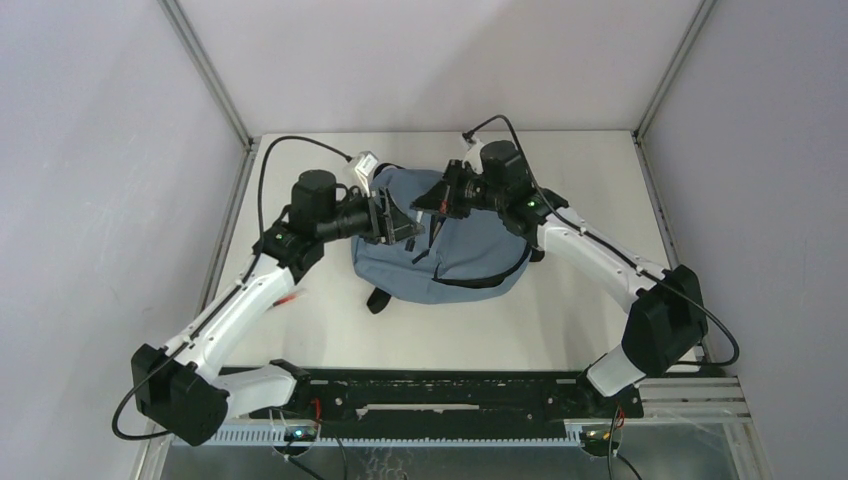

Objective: Pack the student bag
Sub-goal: Pick up the stationery from the center of the board, then place the stationery in the student bag.

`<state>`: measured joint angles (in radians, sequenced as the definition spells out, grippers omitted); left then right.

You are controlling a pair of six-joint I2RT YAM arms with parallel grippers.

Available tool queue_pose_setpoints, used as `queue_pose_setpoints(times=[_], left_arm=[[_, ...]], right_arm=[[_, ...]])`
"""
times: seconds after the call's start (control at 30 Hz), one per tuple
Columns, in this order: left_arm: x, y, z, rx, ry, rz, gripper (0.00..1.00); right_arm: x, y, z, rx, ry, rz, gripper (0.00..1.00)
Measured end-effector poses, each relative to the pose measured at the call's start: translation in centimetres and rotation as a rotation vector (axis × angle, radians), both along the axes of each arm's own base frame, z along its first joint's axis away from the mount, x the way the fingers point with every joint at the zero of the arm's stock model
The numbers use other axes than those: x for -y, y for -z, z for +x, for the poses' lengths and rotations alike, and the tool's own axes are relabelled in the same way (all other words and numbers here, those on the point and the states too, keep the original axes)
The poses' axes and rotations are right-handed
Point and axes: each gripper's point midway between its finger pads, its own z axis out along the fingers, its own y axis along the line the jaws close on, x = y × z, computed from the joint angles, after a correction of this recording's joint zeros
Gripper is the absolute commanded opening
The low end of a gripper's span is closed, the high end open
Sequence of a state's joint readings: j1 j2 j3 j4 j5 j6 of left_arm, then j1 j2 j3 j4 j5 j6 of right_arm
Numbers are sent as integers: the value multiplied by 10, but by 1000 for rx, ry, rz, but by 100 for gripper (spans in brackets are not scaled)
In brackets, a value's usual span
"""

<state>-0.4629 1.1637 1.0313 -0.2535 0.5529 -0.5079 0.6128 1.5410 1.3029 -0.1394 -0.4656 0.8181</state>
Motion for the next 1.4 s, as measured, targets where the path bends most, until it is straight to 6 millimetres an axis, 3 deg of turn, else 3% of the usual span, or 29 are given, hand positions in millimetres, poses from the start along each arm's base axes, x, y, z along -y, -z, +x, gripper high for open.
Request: queue_pose_setpoints(times=[0.07, 0.17, 0.27, 0.4, 0.57, 0.67, 0.83, 0.97, 1.07, 1.3, 1.4], left_arm=[[0, 1, 0, -6, -3, 4, 84], [0, 3, 5, -28, -17, 24, 76], [2, 6, 18, -40, -38, 64, 66], [4, 19, 49, -56, -124, 197, 74], [11, 43, 93, -48, -238, 389, 79], [15, 62, 109, -53, -273, 483, 76], [20, 91, 125, -82, -287, 581, 70], [20, 109, 126, -113, -276, 617, 65], [19, 116, 126, -125, -275, 635, 51], [11, 124, 128, -119, -289, 687, 6], [11, 124, 127, -111, -278, 697, 0]], right_arm=[[10, 6, 7, -16, 41, -28, 0], [41, 11, 23, -36, 142, -64, 0], [97, 13, 41, -38, 295, -75, 0], [173, 10, 50, -24, 521, -102, 0], [223, 10, 45, -11, 654, -124, 0], [238, 22, 44, -43, 693, -147, 0], [236, 38, 43, -85, 681, -168, 0], [224, 48, 49, -100, 653, -175, 0], [206, 61, 53, -118, 614, -184, 0], [155, 80, 67, -142, 516, -204, 0], [136, 74, 81, -120, 493, -199, 0]])
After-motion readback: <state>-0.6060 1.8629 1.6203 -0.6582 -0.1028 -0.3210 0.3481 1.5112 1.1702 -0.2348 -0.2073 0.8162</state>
